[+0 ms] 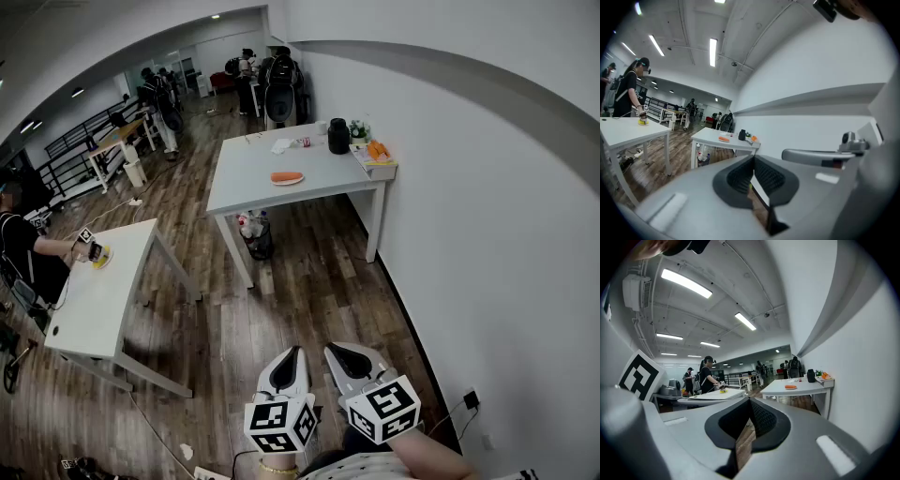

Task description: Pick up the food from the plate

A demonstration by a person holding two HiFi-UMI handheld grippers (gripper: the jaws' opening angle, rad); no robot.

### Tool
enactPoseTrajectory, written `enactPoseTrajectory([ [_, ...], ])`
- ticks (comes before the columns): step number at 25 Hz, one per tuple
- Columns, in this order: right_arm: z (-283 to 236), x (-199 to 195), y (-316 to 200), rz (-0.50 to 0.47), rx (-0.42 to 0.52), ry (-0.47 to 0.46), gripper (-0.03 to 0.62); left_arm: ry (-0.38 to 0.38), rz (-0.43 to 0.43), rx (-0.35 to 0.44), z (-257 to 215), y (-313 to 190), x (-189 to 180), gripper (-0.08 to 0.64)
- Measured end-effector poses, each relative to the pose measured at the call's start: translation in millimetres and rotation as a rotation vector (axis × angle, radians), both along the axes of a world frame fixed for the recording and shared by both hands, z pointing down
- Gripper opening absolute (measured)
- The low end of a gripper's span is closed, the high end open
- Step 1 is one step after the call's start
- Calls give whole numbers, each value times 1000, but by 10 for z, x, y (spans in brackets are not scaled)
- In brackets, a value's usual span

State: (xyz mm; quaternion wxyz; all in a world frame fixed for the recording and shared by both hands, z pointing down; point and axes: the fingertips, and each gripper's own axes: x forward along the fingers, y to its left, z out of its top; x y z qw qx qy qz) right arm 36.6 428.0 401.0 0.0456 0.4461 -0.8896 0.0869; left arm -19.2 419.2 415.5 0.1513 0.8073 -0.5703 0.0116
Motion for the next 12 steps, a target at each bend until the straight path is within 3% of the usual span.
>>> enactPoseTrajectory([
  [7,66,-123,-638,3,-4,-16,-2,-19,-2,5,26,-594,-120,8],
  [12,16,-150,-1449,-20,23,-3,-2,-31,-26,-1,45,-1342,-166,8],
])
